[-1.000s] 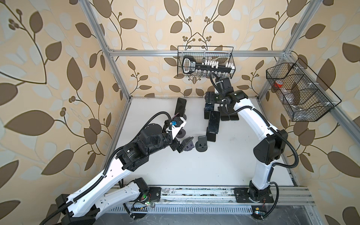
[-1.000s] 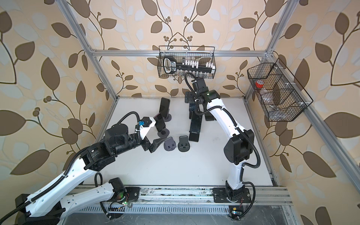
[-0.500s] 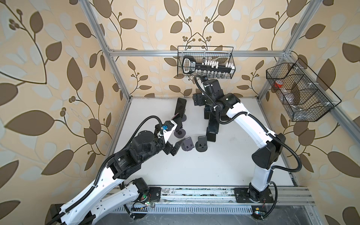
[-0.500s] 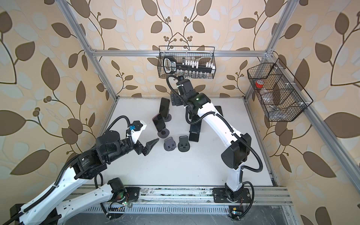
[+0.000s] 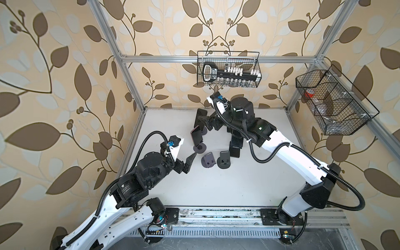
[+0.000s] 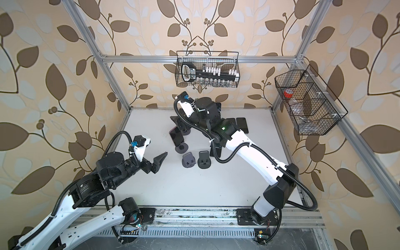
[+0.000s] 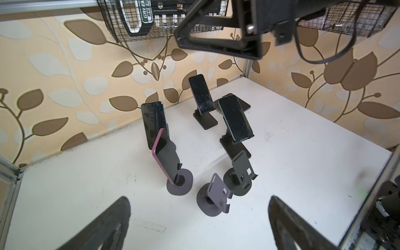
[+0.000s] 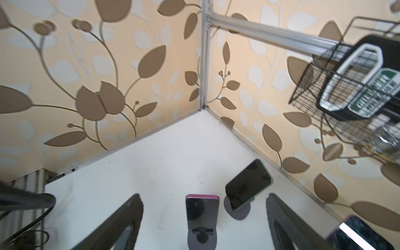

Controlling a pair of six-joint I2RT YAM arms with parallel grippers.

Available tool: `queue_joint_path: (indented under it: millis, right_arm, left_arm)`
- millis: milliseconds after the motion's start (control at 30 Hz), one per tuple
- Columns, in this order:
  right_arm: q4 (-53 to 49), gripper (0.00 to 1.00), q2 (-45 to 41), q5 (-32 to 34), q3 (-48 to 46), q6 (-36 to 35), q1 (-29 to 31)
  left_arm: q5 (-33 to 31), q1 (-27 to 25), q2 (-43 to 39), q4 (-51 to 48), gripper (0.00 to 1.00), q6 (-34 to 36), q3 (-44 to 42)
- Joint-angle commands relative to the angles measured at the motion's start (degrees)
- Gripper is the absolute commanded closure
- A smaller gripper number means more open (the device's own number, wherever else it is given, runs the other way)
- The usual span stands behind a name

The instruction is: Remove the phone from the phone stand

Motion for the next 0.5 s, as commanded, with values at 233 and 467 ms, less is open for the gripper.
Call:
queue_joint_path:
  millis: [233, 467]
  right_arm:
    - [1.41, 0.18, -4.21, -21.72, -2.42, -9.04, -0.05]
    - [0.70, 0.17, -8.96, -24.13, -9.16, -11.20, -0.05]
  left_arm:
    - [-6.81, -0.38, -0.88, 0.83, 0.02, -7.66, -2.95]
    - [-9.93, -0.38, -0.82, 1.54, 0.02, -9.30, -4.44]
